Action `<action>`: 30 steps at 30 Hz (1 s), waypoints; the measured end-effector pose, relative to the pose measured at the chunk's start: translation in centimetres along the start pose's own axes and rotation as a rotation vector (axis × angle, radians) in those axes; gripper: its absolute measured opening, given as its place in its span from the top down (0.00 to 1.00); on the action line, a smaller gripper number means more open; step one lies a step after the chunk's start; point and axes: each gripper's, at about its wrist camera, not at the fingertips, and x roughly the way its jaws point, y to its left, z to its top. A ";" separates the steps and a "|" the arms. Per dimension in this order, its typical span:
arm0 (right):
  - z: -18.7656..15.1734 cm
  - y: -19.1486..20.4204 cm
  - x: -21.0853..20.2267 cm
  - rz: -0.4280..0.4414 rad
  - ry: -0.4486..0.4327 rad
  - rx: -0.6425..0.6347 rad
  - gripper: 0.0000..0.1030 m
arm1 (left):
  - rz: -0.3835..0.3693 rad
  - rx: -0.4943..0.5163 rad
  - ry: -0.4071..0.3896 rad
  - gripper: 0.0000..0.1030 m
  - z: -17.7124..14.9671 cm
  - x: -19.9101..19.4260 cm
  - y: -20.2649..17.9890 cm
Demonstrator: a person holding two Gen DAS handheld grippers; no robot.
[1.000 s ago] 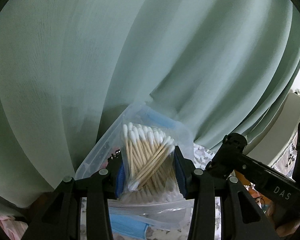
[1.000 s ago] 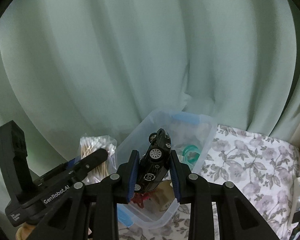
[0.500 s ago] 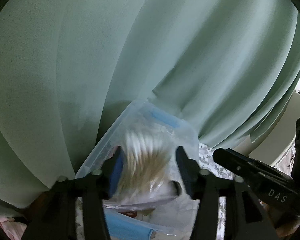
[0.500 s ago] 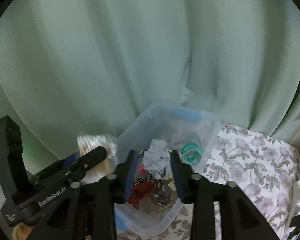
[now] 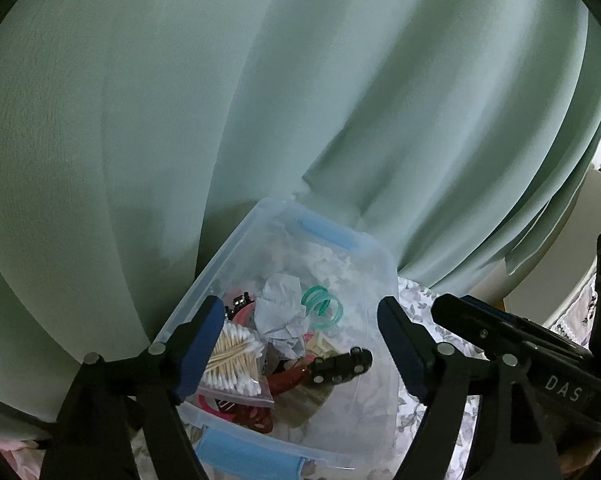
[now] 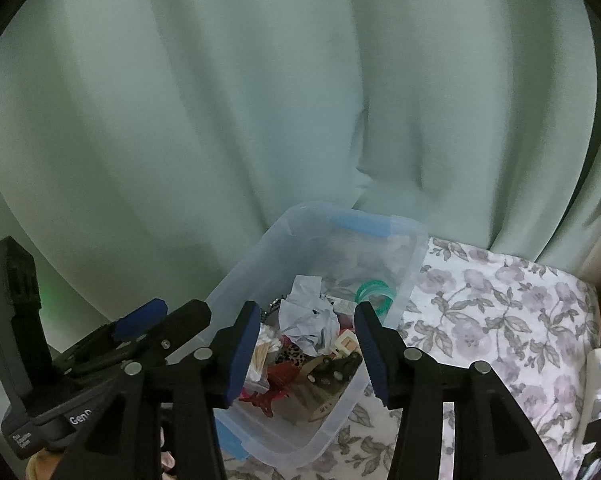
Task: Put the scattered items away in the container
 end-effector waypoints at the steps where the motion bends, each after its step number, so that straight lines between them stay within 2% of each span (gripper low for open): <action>1: -0.1 -0.2 -0.1 0.000 0.001 0.007 0.46 | 0.000 0.003 -0.001 0.19 0.0 -0.1 -0.1; 14: -2.5 -3.0 -2.9 -0.034 0.015 0.074 0.39 | -0.010 0.091 -0.010 0.12 -0.9 -1.7 -3.9; 20: -3.9 -4.7 -4.7 -0.076 0.031 0.119 0.36 | 0.017 0.174 0.001 0.10 -1.9 -2.4 -7.2; 30: -6.3 -6.8 -7.7 -0.121 0.042 0.168 0.28 | 0.058 0.255 0.036 0.10 -3.8 -3.4 -11.2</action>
